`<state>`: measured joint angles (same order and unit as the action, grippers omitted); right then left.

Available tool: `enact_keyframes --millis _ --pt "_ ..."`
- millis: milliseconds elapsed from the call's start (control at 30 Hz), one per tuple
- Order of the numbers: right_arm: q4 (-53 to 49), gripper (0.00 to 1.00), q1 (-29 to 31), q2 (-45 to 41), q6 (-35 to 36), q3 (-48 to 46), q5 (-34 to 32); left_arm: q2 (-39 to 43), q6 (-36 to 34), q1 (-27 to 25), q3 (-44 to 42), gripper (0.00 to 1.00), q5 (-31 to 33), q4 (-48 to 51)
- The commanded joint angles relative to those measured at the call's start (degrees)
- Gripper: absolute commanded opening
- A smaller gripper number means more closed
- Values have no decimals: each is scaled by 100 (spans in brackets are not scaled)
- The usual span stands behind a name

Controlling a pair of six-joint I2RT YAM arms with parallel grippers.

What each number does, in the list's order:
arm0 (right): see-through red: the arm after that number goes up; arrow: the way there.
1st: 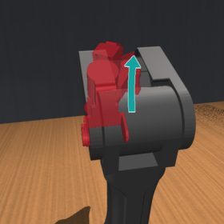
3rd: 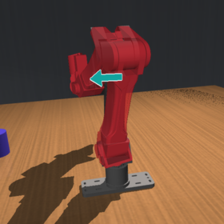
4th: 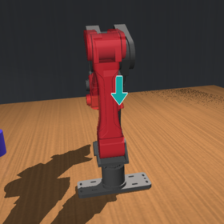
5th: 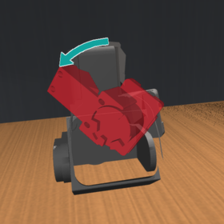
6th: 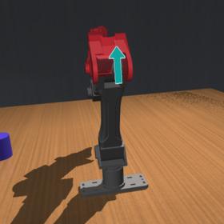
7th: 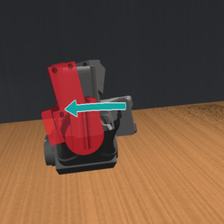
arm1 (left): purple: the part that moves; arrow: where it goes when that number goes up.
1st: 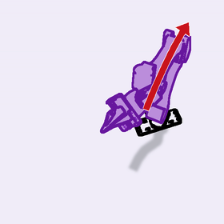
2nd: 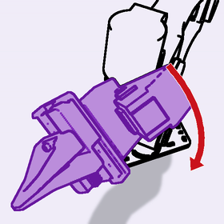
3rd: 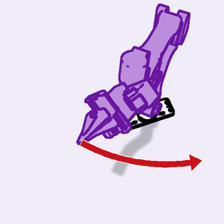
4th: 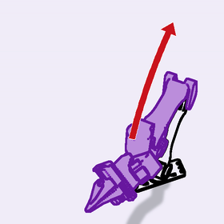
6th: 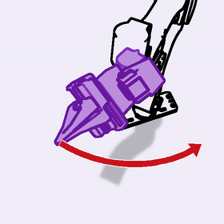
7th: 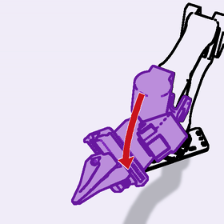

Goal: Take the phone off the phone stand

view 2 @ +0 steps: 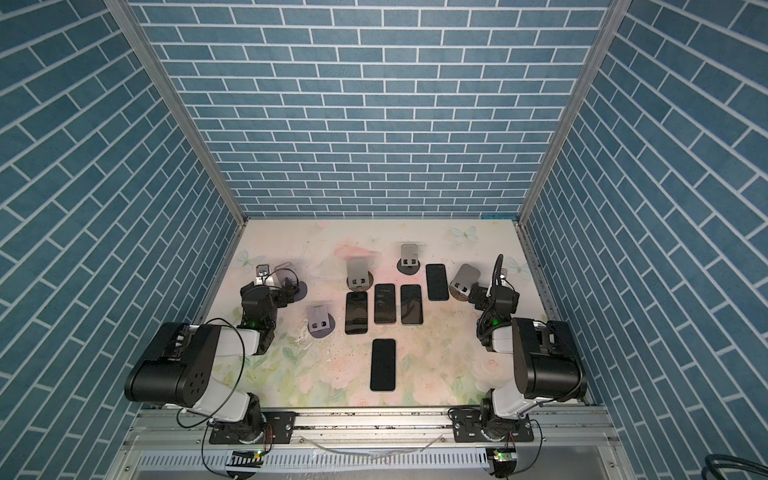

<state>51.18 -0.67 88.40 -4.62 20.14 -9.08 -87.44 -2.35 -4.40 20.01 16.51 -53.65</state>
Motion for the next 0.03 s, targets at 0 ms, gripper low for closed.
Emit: enact_keyframes --millis 0 --pt "15 99 5 -2 155 155 117 -47 13 36 65 100 54 58"
